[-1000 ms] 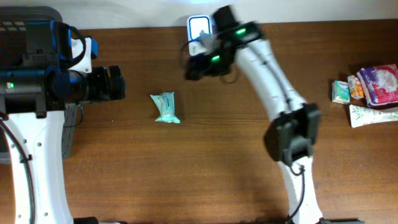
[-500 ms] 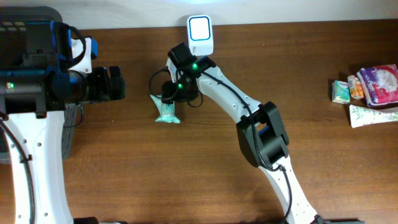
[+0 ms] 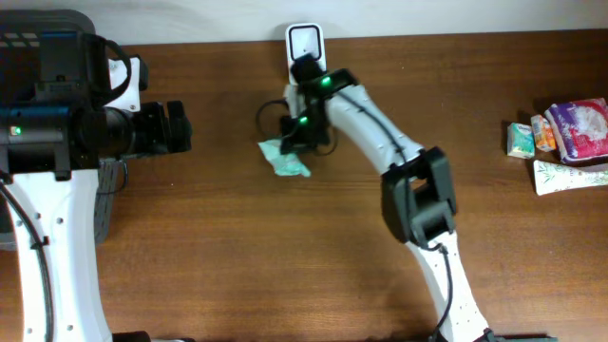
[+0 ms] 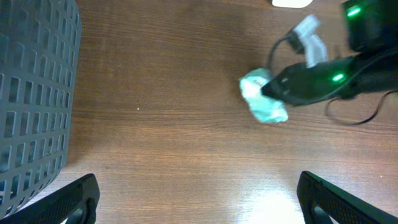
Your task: Scan the item barcode
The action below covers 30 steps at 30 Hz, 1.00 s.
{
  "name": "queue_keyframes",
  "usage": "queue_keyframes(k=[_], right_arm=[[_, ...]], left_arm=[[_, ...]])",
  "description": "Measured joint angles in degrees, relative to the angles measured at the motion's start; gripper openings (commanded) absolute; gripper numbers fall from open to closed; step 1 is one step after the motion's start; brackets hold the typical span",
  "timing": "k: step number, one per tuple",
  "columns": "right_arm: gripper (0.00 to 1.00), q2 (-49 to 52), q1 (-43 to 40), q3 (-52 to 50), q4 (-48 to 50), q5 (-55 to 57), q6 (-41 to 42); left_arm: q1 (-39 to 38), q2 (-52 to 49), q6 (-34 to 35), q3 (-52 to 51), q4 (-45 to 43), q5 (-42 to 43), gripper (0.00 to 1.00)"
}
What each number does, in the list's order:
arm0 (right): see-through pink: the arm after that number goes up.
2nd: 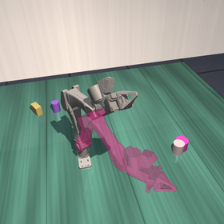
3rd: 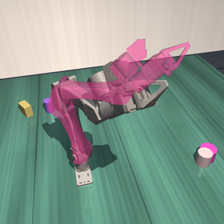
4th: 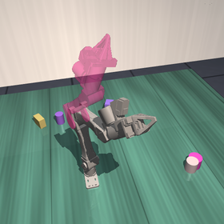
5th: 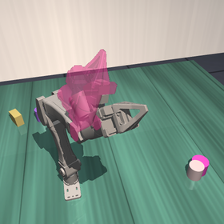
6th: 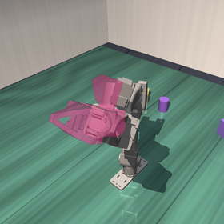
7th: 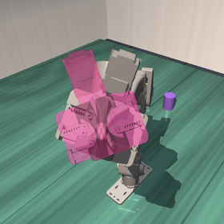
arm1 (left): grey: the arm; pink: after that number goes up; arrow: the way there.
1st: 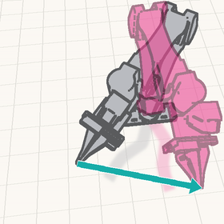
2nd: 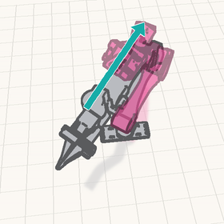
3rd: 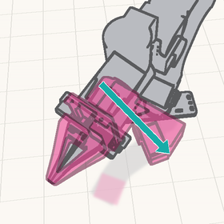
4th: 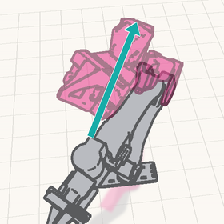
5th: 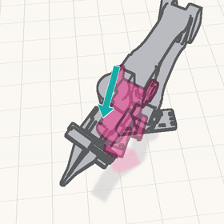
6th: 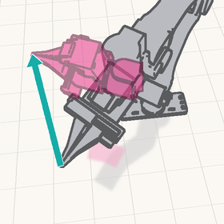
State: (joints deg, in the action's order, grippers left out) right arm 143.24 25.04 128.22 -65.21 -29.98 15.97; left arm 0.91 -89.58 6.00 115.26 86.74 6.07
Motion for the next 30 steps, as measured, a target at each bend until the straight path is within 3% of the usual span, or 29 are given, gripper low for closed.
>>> queue_keyframes(k=[2, 3, 4, 13, 20, 25, 27, 30], right_arm=[[0.28, 0.00, -4.72, 0.22, -3.02, -1.64, -2.69], [0.49, 0.00, -7.08, 0.31, -5.92, -1.14, -3.39], [0.57, 0.00, -8.39, 0.31, -6.99, -0.70, -4.04], [0.55, -0.04, -8.11, 0.48, -11.04, 0.37, -11.32], [0.50, -0.04, -6.05, 2.21, -12.17, 1.03, -11.91], [0.54, -0.26, 0.00, 8.46, -14.36, 13.97, -8.17], [0.46, -0.26, 2.03, 8.50, -11.15, 15.58, -6.95], [0.44, -0.26, 4.72, 8.50, -7.93, 22.56, -1.16]], left_arm=[[0.00, 0.00, 0.00, 0.00, -0.04, 0.00, 0.99], [0.00, 0.00, 0.00, 0.00, -0.04, 0.00, 0.99], [0.00, 0.00, 0.00, 0.00, -0.04, 0.00, 0.99], [0.00, 0.00, 0.00, 0.00, -0.02, 0.00, 0.99], [0.00, 0.00, 0.00, 0.00, -0.04, -0.02, 0.99], [0.00, 0.00, 0.00, 0.00, -0.02, -0.02, 0.99], [0.00, 0.00, 0.00, 0.00, -0.02, 0.00, 0.99], [0.00, 0.00, 0.00, 0.00, -0.04, 0.00, 0.99]])
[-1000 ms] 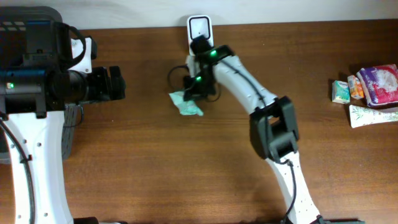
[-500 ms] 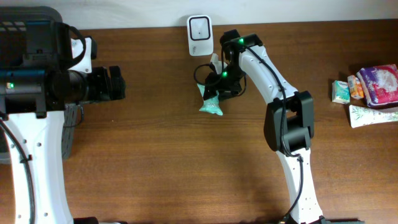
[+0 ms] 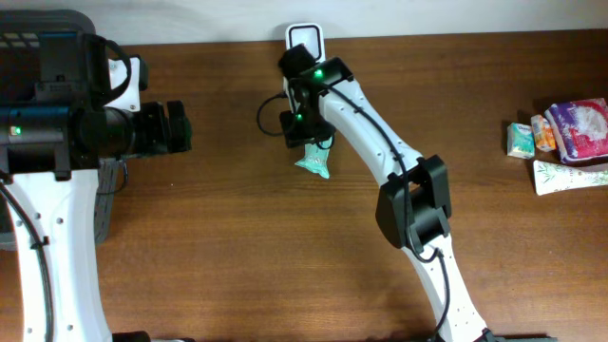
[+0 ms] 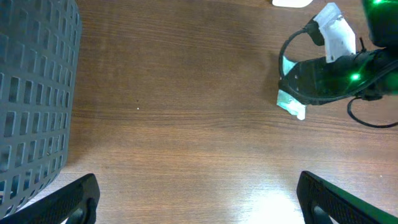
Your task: Scan the item barcode
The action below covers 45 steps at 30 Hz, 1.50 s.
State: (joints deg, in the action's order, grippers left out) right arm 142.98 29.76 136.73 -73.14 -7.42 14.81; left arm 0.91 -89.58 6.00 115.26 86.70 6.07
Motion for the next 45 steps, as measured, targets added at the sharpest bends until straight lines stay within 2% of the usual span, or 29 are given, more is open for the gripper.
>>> queue_keyframes(k=[2, 4, 11, 21, 22, 23, 25, 29, 32, 36, 37, 39, 41, 45], right_arm=[[0.45, 0.00, 1.16, -0.09, 0.13, 7.37, 3.43], [0.45, 0.00, 1.27, -0.81, 1.46, 9.97, 4.76], [0.44, 0.00, 1.27, -5.38, 5.70, 14.12, 6.27], [0.40, 0.00, -5.16, -9.14, 2.38, 17.09, 6.27], [0.45, 0.00, -6.34, -9.14, 0.59, 17.07, 6.19], [0.58, 0.00, -7.28, -7.78, -3.82, 17.07, 6.12], [0.75, -0.83, -7.74, -2.36, -10.91, 17.16, 5.49], [0.76, -3.74, -3.91, 1.20, -11.39, 17.44, 4.79], [0.77, -3.34, -2.12, -4.59, -4.87, 18.78, 4.87], [0.70, -2.89, -1.99, -11.26, -0.17, 22.56, 7.04], [0.63, -2.89, -1.88, -12.07, 0.00, 23.74, 7.34], [0.56, -2.89, -1.53, -15.19, 0.70, 25.55, 7.63], [0.16, -2.91, -1.38, -19.02, 3.10, 26.93, 7.67], [0.13, -3.23, -1.16, -19.91, 3.98, 27.45, 8.96]], left_arm=[[0.00, 0.00, 0.00, 0.00, 0.02, 0.00, 0.99], [0.00, 0.00, 0.00, 0.00, 0.02, 0.00, 0.99], [0.00, 0.00, 0.00, 0.00, 0.02, -0.02, 0.99], [0.00, 0.00, 0.00, 0.00, 0.00, 0.00, 0.99], [0.00, 0.00, 0.00, 0.00, 0.00, -0.02, 0.99], [0.00, 0.00, 0.00, 0.00, 0.00, 0.00, 0.99], [0.00, 0.00, 0.00, 0.00, 0.04, 0.00, 0.99], [0.00, 0.00, 0.00, 0.00, 0.00, 0.00, 0.99], [0.00, 0.00, 0.00, 0.00, 0.02, 0.00, 0.99], [0.00, 0.00, 0.00, 0.00, 0.00, 0.00, 0.99], [0.00, 0.00, 0.00, 0.00, 0.00, 0.00, 0.99], [0.00, 0.00, 0.00, 0.00, 0.00, -0.02, 0.99], [0.00, 0.00, 0.00, 0.00, 0.02, 0.00, 0.99], [0.00, 0.00, 0.00, 0.00, 0.00, 0.00, 0.99]])
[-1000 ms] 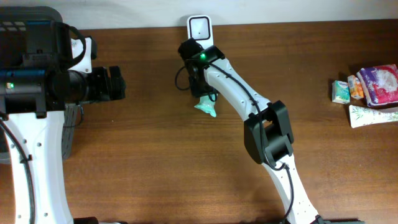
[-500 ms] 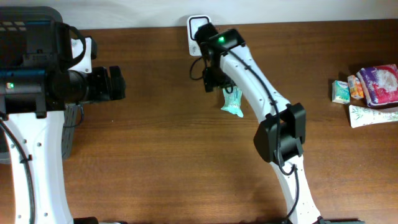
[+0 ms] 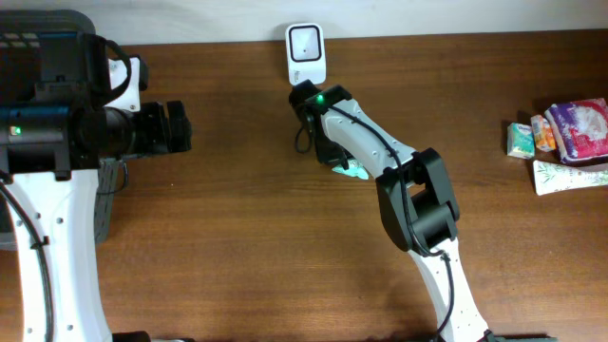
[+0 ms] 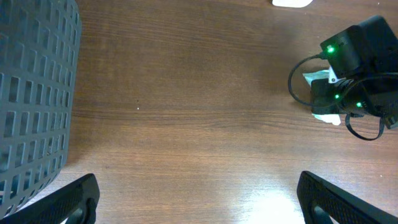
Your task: Scan the item barcode
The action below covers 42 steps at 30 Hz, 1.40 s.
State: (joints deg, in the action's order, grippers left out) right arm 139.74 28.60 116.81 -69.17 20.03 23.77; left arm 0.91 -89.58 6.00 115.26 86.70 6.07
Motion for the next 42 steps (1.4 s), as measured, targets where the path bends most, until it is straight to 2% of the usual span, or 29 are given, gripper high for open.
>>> queue_keyframes(k=[3, 4, 7, 8, 11, 12, 13, 15, 18, 20, 22, 26, 29, 30, 31, 35, 39, 42], right_arm=[[0.13, 0.44, -0.39, 7.74, -4.07, -16.33, -5.73], [0.13, 0.42, -1.27, 12.85, -3.41, -31.32, -10.32], [0.14, 0.37, -6.88, 11.17, -2.23, -56.65, -17.68], [0.14, 0.24, -8.46, 8.48, -1.01, -61.29, -19.21], [0.36, 0.79, -13.77, -3.43, 4.74, -71.08, -21.14], [0.38, 0.83, -15.37, -6.51, 5.51, -72.17, -21.33], [0.47, 0.90, -16.39, -6.82, 5.38, -71.63, -21.18], [0.54, 0.87, -20.85, -6.40, 3.06, -67.12, -19.50], [0.59, 0.76, -25.66, 1.86, -6.38, -56.28, -19.26], [0.70, 0.72, -25.07, 7.34, -9.99, -53.70, -20.72], [0.99, 0.68, -23.45, 8.50, -9.90, -52.46, -22.32], [0.99, 0.68, -17.77, 7.72, -8.04, -49.40, -26.91], [0.87, 0.66, -15.47, 4.94, -4.63, -47.60, -27.36], [0.75, 0.66, -15.41, 3.61, -3.21, -47.36, -27.41], [0.59, 0.52, -15.43, 1.95, -1.40, -47.23, -27.69], [0.23, 0.02, -15.47, -1.33, 1.01, -50.36, -27.69], [0.08, 0.02, -15.52, -1.92, 2.01, -59.36, -27.65], [0.08, 0.02, -15.52, -1.86, 4.07, -69.79, -27.61]], left_arm=[[0.00, 0.00, 0.00, 0.00, 0.02, 0.02, 0.99], [0.00, 0.00, 0.00, 0.00, 0.02, 0.00, 0.99], [0.00, 0.00, 0.00, 0.00, 0.02, 0.00, 0.99], [0.00, 0.00, 0.00, 0.00, 0.00, -0.02, 0.99], [0.00, 0.00, 0.00, 0.00, 0.02, 0.00, 0.99], [0.00, 0.00, 0.00, 0.00, 0.00, 0.00, 0.99], [0.00, 0.00, 0.00, 0.00, 0.00, -0.02, 0.99], [0.00, 0.00, 0.00, 0.00, 0.02, 0.00, 0.99], [0.00, 0.00, 0.00, 0.00, 0.00, -0.02, 0.99], [0.00, 0.00, 0.00, 0.00, 0.02, 0.00, 0.99], [0.00, 0.00, 0.00, 0.00, 0.02, 0.00, 0.99], [0.00, 0.00, 0.00, 0.00, 0.02, 0.00, 0.99], [0.00, 0.00, 0.00, 0.00, 0.00, -0.02, 0.99], [0.00, 0.00, 0.00, 0.00, 0.00, 0.00, 0.99], [0.00, 0.00, 0.00, 0.00, 0.02, 0.00, 0.99], [0.00, 0.00, 0.00, 0.00, 0.00, -0.02, 0.99], [0.00, 0.00, 0.00, 0.00, 0.00, 0.00, 0.99], [0.00, 0.00, 0.00, 0.00, 0.02, 0.00, 0.99]])
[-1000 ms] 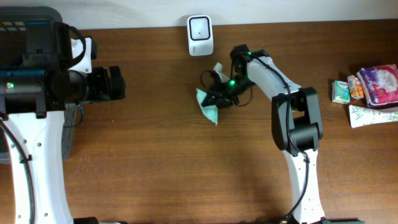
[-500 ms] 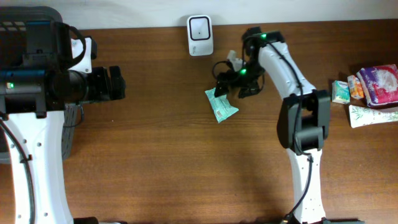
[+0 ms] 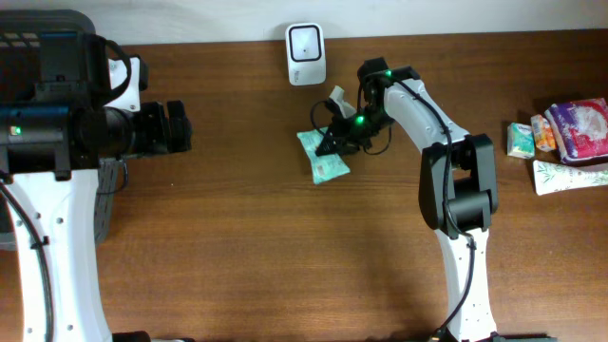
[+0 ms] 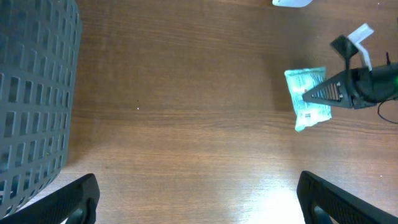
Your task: Scan the item barcode
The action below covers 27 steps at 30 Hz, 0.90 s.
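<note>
The item is a teal packet (image 3: 324,158) in front of the white scanner (image 3: 305,41) at the table's back edge. Its broad face is up, with a white label at its near end (image 4: 306,116). My right gripper (image 3: 330,144) reaches in from the right with its dark fingers (image 4: 323,94) shut on the packet's right edge. At the far left my left gripper (image 3: 178,127) is open and holds nothing. Its two fingertips (image 4: 76,198) show only at the bottom corners of the left wrist view.
A dark mesh basket (image 4: 31,93) stands at the left, beside the left arm. Several small packaged goods (image 3: 565,133) lie at the right edge of the table. A white tag and a black cable (image 4: 357,37) hang at the right wrist.
The right wrist, then above the packet and hiding most of it, now lies to the packet's right. The packet sits slightly further left with its whole face showing. The left arm is unchanged.
The right gripper was first on the packet on the table, left of and below the scanner. Then the packet hung from it just under the scanner. Later it was further right beneath the wrist. Now it is held face up in front of the scanner.
</note>
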{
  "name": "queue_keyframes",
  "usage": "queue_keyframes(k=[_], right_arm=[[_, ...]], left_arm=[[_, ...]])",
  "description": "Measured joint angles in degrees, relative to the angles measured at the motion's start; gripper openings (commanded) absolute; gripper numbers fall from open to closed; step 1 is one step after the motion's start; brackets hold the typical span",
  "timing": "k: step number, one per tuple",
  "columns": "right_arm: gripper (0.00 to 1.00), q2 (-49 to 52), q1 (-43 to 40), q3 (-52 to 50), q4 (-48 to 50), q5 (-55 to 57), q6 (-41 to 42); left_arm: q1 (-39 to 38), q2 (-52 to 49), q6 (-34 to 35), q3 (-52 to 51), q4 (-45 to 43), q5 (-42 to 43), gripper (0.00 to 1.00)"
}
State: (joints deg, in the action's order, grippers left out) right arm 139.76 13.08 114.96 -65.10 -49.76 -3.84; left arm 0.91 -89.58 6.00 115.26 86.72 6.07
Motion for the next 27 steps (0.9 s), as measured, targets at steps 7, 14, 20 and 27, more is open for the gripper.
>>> queue_keyframes(k=[7, 14, 20, 27], right_arm=[[0.04, 0.02, 0.00, 1.22, 12.33, -18.64, 7.28], [0.04, -5.79, 0.00, 9.92, 13.77, -2.73, 11.78], [0.04, -8.92, 0.11, 13.51, 16.61, -1.46, 13.42], [0.04, -8.92, 1.27, 13.51, 17.18, -0.59, 13.97]], left_arm=[[0.00, 0.00, 0.00, 0.00, 0.02, 0.00, 0.99], [0.00, 0.00, 0.00, 0.00, -0.02, 0.00, 0.99], [0.00, 0.00, 0.00, 0.00, 0.00, -0.02, 0.99], [0.00, 0.00, 0.00, 0.00, 0.00, 0.00, 0.99]])
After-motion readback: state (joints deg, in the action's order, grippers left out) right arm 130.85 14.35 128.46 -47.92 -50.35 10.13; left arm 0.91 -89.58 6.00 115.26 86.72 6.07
